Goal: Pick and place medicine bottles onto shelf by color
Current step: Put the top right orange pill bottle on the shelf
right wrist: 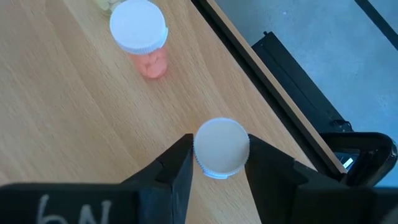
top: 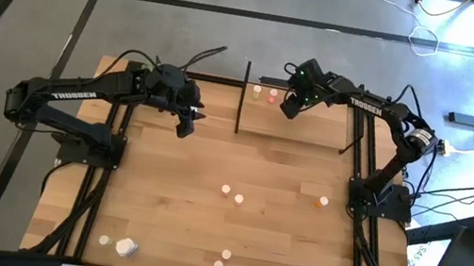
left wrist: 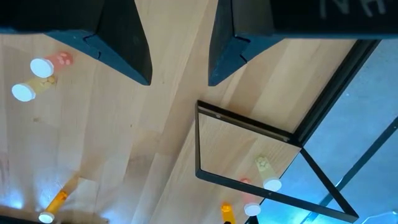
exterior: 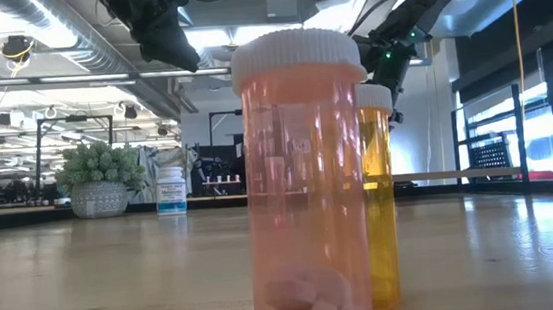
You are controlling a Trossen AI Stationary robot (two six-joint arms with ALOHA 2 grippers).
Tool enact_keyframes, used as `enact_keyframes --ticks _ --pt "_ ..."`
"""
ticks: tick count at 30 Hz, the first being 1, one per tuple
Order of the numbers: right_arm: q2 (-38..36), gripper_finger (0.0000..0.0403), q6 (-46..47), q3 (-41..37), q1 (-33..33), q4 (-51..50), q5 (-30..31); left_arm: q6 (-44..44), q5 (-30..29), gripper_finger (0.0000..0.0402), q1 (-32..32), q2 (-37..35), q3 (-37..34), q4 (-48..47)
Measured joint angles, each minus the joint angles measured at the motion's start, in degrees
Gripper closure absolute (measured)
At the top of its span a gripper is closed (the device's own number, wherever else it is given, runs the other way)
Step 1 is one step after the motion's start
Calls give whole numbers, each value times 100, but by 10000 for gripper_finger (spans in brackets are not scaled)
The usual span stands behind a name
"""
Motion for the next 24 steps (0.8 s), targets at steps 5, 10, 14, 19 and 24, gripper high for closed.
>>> enact_keyframes --ticks 5,10,14,19,24 --pt "0 263 3 0 0 -2 -2 2 0 250 -1 0 0 0" --pt "0 263 9 0 0 -10 -4 2 0 250 0 0 0 0" --pt "0 263 5 0 0 -53 -3 2 0 250 -2 0 0 0" --pt "0 266 150 0 0 -72 -3 2 0 250 -1 0 0 0" --pt "0 268 120 0 0 -86 -7 2 0 250 -1 0 0 0"
